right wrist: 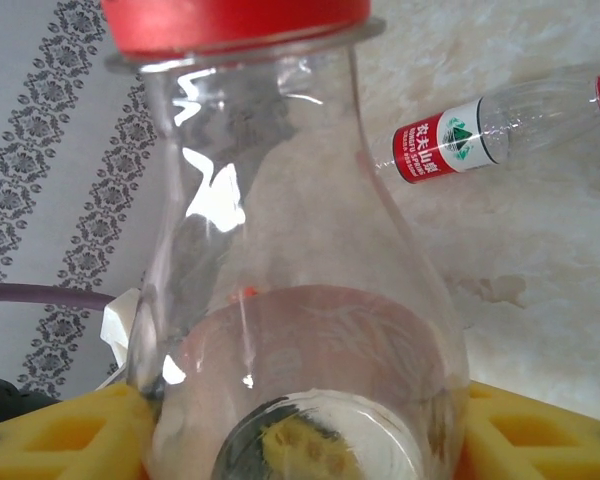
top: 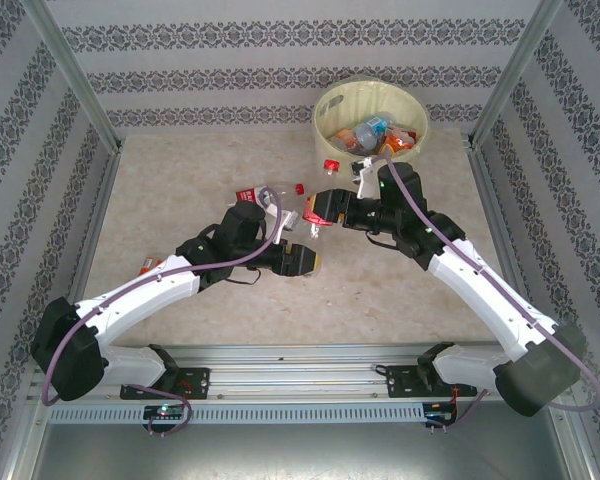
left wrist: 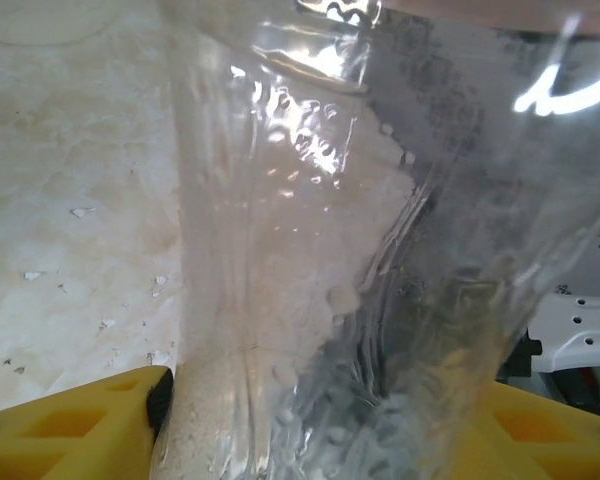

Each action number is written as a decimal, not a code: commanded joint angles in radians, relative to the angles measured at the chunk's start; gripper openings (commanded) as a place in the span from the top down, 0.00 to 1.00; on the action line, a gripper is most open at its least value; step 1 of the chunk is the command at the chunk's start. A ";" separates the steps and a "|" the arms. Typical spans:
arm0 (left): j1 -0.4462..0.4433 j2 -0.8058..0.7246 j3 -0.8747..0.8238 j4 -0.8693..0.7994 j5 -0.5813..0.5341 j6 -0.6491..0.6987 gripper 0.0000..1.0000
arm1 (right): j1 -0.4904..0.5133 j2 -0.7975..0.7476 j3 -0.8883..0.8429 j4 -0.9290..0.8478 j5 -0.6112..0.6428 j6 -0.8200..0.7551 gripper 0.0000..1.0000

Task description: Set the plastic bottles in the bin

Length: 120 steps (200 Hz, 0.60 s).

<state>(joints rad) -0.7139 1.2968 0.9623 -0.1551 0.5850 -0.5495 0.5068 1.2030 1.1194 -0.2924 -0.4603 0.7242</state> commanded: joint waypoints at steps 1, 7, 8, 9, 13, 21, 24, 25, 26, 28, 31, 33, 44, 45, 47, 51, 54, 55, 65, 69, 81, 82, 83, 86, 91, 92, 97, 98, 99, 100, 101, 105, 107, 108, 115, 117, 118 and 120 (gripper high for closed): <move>-0.018 0.000 0.042 0.011 0.034 0.015 0.23 | -0.003 -0.036 0.032 -0.034 0.016 -0.028 0.43; -0.018 0.000 0.043 0.017 0.032 0.009 0.17 | -0.006 -0.041 0.033 -0.040 0.016 -0.031 0.43; -0.018 0.000 0.043 0.018 0.032 0.007 0.16 | -0.008 -0.042 0.033 -0.041 0.016 -0.032 0.43; -0.018 -0.001 0.044 0.020 0.032 0.006 0.15 | -0.008 -0.043 0.034 -0.042 0.016 -0.031 0.43; -0.018 -0.001 0.045 0.026 0.032 0.003 0.13 | -0.010 -0.047 0.034 -0.047 0.016 -0.034 0.43; -0.018 -0.005 0.051 0.032 0.027 -0.002 0.05 | -0.016 -0.055 0.039 -0.057 0.017 -0.040 0.45; -0.018 -0.007 0.053 0.031 0.020 -0.004 0.02 | -0.020 -0.058 0.040 -0.062 0.016 -0.040 0.44; -0.018 -0.007 0.053 0.032 0.018 -0.005 0.02 | -0.021 -0.059 0.040 -0.063 0.015 -0.042 0.44; -0.018 -0.008 0.054 0.032 0.016 -0.005 0.01 | -0.022 -0.060 0.041 -0.065 0.015 -0.042 0.44; -0.018 -0.010 0.055 0.031 0.012 -0.006 0.00 | -0.025 -0.061 0.042 -0.067 0.017 -0.044 0.45; -0.018 -0.012 0.057 0.033 0.005 -0.008 0.00 | -0.027 -0.066 0.043 -0.070 0.017 -0.047 0.45; -0.018 -0.013 0.056 0.034 -0.001 -0.009 0.00 | -0.030 -0.069 0.043 -0.073 0.017 -0.048 0.45; -0.018 -0.024 0.062 0.036 -0.023 -0.012 0.00 | -0.045 -0.081 0.052 -0.095 0.016 -0.058 0.45; -0.018 -0.025 0.062 0.036 -0.025 -0.012 0.00 | -0.047 -0.082 0.053 -0.097 0.016 -0.060 0.45; -0.018 -0.026 0.063 0.036 -0.029 -0.012 0.00 | -0.052 -0.084 0.056 -0.099 0.014 -0.062 0.45; -0.019 -0.029 0.065 0.036 -0.032 -0.011 0.00 | -0.060 -0.089 0.060 -0.107 0.014 -0.068 0.45; -0.018 -0.031 0.067 0.036 -0.035 -0.010 0.00 | -0.066 -0.092 0.063 -0.115 0.011 -0.072 0.45; -0.018 -0.031 0.068 0.037 -0.036 -0.010 0.00 | -0.068 -0.093 0.064 -0.116 0.011 -0.073 0.45; -0.018 -0.037 0.073 0.038 -0.043 -0.008 0.00 | -0.090 -0.102 0.082 -0.145 0.010 -0.090 0.45; -0.018 -0.040 0.073 0.045 -0.042 -0.009 0.00 | -0.101 -0.104 0.090 -0.159 0.010 -0.096 0.45; -0.018 -0.052 0.068 0.076 -0.042 -0.013 0.00 | -0.131 -0.110 0.117 -0.189 0.003 -0.116 0.45; -0.018 -0.053 0.068 0.079 -0.042 -0.014 0.00 | -0.133 -0.111 0.119 -0.192 0.001 -0.118 0.45; -0.018 -0.054 0.067 0.081 -0.042 -0.015 0.00 | -0.136 -0.111 0.122 -0.194 0.001 -0.120 0.45; -0.018 -0.055 0.067 0.090 -0.042 -0.016 0.00 | -0.145 -0.111 0.131 -0.203 -0.001 -0.126 0.45; -0.018 -0.059 0.067 0.102 -0.043 -0.019 0.00 | -0.158 -0.113 0.146 -0.216 -0.003 -0.137 0.45; -0.018 -0.059 0.066 0.104 -0.043 -0.019 0.00 | -0.161 -0.112 0.149 -0.219 -0.003 -0.138 0.45; -0.018 -0.063 0.067 0.116 -0.040 -0.022 0.00 | -0.173 -0.110 0.167 -0.235 -0.003 -0.149 0.45; -0.018 -0.063 0.066 0.118 -0.040 -0.021 0.00 | -0.176 -0.111 0.169 -0.237 -0.003 -0.150 0.45; -0.018 -0.064 0.066 0.120 -0.039 -0.022 0.00 | -0.177 -0.110 0.173 -0.241 -0.003 -0.153 0.45; -0.018 -0.064 0.066 0.121 -0.039 -0.022 0.00 | -0.180 -0.110 0.177 -0.244 -0.002 -0.156 0.45; -0.018 -0.064 0.067 0.124 -0.040 -0.023 0.00 | -0.183 -0.110 0.181 -0.247 -0.001 -0.158 0.45; -0.018 -0.065 0.067 0.129 -0.041 -0.024 0.00 | -0.192 -0.107 0.201 -0.256 0.001 -0.168 0.45; -0.018 -0.066 0.067 0.133 -0.041 -0.023 0.00 | -0.196 -0.104 0.210 -0.263 0.003 -0.175 0.45; -0.018 -0.066 0.069 0.134 -0.040 -0.023 0.00 | -0.198 -0.105 0.216 -0.266 0.005 -0.177 0.45; -0.018 -0.065 0.072 0.142 -0.040 -0.025 0.00 | -0.211 -0.096 0.251 -0.290 0.015 -0.196 0.45; -0.018 -0.065 0.072 0.144 -0.041 -0.026 0.00 | -0.215 -0.094 0.262 -0.297 0.018 -0.201 0.45; -0.018 -0.065 0.073 0.144 -0.041 -0.024 0.00 | -0.218 -0.093 0.267 -0.300 0.021 -0.203 0.45; -0.019 -0.065 0.073 0.145 -0.042 -0.023 0.00 | -0.221 -0.089 0.278 -0.305 0.026 -0.209 0.45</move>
<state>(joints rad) -0.7200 1.2598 1.0016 -0.0998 0.5526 -0.5625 0.3225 1.1118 1.2854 -0.5156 -0.4564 0.6010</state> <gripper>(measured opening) 0.998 0.550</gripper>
